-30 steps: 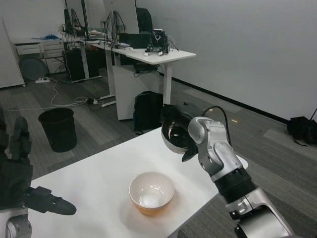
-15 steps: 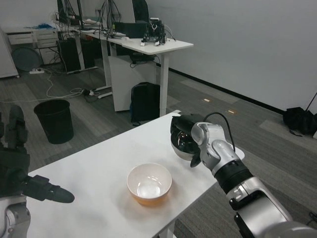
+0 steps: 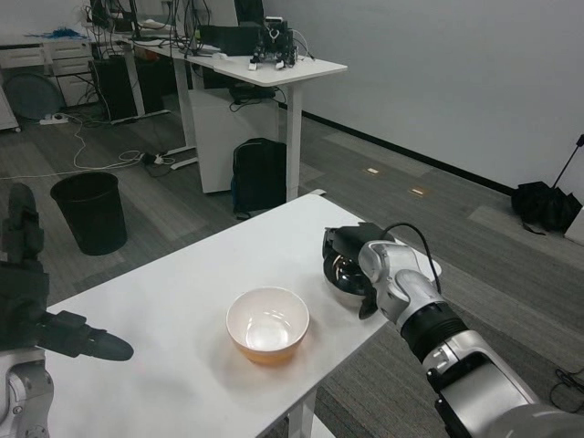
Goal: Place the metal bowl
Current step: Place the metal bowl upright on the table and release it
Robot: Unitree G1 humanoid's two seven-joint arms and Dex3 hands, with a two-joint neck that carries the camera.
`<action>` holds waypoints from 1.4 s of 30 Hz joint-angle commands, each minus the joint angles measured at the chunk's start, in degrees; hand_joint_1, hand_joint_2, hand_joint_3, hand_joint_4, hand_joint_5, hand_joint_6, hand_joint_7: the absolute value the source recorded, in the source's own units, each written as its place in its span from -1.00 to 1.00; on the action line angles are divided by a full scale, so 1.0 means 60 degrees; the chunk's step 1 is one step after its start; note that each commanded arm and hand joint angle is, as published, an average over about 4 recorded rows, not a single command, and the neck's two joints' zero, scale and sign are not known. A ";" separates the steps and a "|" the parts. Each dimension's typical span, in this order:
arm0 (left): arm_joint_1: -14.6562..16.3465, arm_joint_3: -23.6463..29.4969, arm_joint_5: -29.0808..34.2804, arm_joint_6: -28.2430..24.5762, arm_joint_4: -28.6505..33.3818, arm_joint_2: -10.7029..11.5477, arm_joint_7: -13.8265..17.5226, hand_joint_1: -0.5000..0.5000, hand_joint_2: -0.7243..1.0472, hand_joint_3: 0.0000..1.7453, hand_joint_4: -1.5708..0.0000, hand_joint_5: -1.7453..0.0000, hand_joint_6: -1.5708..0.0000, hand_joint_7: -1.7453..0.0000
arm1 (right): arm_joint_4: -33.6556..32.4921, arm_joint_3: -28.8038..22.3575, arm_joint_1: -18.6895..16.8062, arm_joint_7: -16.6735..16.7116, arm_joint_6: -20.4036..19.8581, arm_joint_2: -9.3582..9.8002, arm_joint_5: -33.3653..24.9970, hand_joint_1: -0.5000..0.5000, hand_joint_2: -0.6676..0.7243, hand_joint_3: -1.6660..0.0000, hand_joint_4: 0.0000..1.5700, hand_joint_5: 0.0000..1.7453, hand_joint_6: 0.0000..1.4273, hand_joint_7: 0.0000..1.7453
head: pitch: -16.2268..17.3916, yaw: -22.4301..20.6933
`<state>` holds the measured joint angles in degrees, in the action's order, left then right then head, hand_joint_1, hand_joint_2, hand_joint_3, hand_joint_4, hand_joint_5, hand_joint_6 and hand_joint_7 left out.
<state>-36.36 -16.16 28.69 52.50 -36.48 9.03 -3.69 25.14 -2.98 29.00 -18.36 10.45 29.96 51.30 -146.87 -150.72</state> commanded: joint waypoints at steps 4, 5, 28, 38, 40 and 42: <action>-0.0224 0.0013 0.0001 -0.0006 -0.0277 -0.0040 0.0014 -1.00 -1.00 -0.98 1.00 1.00 1.00 1.00 | -0.0103 -0.0191 -0.0630 0.0512 -0.0540 -0.0262 -0.0112 -0.67 -0.64 -0.90 -0.67 0.69 -0.40 0.76 | 0.0127 0.0212; -0.0224 0.0009 0.0012 -0.0006 -0.0299 -0.0043 0.0014 -1.00 -1.00 -0.98 1.00 1.00 1.00 1.00 | -0.0151 -0.0209 -0.0685 0.0527 -0.0573 -0.0284 -0.0156 -0.67 -0.59 -0.90 -0.78 0.61 -0.50 0.76 | 0.0146 0.0193; -0.0283 -0.0031 0.0126 -0.0006 -0.0467 -0.0054 0.0072 -1.00 -1.00 -0.93 1.00 1.00 1.00 1.00 | -0.0733 -0.0667 -0.1011 -0.0015 -0.0620 -0.0328 -0.0595 -0.92 1.00 1.00 -1.00 -1.00 -1.00 -0.58 | 0.0378 0.0147; -0.0279 -0.0031 0.0126 0.0002 -0.0467 -0.0025 0.0072 -1.00 -1.00 -0.95 1.00 1.00 1.00 1.00 | -0.0744 -0.1136 -0.1011 0.0336 -0.1258 -0.0408 -0.1123 -0.92 1.00 1.00 -1.00 -1.00 -1.00 -0.98 | 0.0342 0.0141; -0.0272 -0.0031 0.0130 0.0005 -0.0467 -0.0022 0.0072 -1.00 -1.00 -1.00 1.00 1.00 1.00 1.00 | -0.0759 -0.1213 -0.1011 0.0494 -0.1415 -0.0423 -0.1236 -0.92 1.00 1.00 -1.00 -1.00 -1.00 -1.00 | 0.0329 0.0121; -0.0268 -0.0031 0.0144 0.0009 -0.0467 -0.0014 0.0072 -1.00 -1.00 -1.00 1.00 1.00 1.00 1.00 | -0.0766 -0.1279 -0.1014 0.0666 -0.1602 -0.0445 -0.1335 -0.92 1.00 1.00 -1.00 -1.00 -1.00 -1.00 | 0.0328 0.0087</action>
<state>-37.40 -16.29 29.27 52.51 -38.60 8.89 -3.46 20.47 -9.74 23.90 -15.43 1.80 27.63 43.90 -144.89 -150.10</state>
